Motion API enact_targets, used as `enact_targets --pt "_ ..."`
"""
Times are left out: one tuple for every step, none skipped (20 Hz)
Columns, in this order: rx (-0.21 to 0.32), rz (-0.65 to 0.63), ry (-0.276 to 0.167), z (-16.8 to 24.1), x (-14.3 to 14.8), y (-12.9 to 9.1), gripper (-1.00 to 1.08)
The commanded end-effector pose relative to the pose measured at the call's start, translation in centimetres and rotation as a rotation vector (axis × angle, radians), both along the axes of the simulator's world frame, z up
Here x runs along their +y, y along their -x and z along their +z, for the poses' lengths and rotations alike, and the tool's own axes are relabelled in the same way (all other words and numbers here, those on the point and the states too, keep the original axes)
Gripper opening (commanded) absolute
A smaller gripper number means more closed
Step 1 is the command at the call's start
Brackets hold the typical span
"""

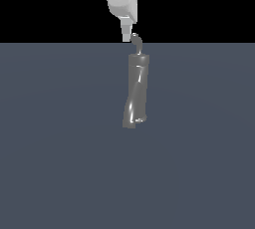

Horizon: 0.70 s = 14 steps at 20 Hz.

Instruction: Turn on the faucet by rotating a designated handle.

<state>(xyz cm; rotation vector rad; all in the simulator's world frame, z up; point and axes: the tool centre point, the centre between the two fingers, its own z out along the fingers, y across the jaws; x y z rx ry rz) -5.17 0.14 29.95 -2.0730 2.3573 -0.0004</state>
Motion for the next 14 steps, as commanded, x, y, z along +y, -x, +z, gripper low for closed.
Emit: enact_targets --pt "0.001 -0.029 0.002 0.0 -3.2 0.5 -1.00" --pt "0.001 -0.030 0.001 0.0 -3.9 0.6 -1.00" --pt "0.002 -0.030 0.001 0.0 -4.6 0.8 -1.00" --pt "0.002 -0.031 0.001 0.0 -5.2 0.9 -1.00" --pt "0.002 -0.032 0.001 0.0 -5.9 1.1 -1.00" --pt "0.002 -0.032 0.001 0.0 -5.9 1.1 -1.00" --pt "0.001 0.011 0.000 0.0 -3.0 0.8 -1.00" --pt "0.001 0.010 0.000 0.0 -3.3 0.6 -1.00" --pt "0.001 0.008 0.000 0.0 -3.7 0.5 -1.00" --pt "0.001 0.006 0.000 0.0 -4.0 0.3 -1.00" --pt "0.001 0.005 0.000 0.0 -4.4 0.1 -1.00" --pt "0.001 0.003 0.000 0.0 -4.7 0.0 -1.00" --pt "0.001 0.002 0.000 0.0 -5.0 -0.2 -1.00" --pt "0.001 0.000 0.000 0.0 -5.4 -0.3 -1.00"
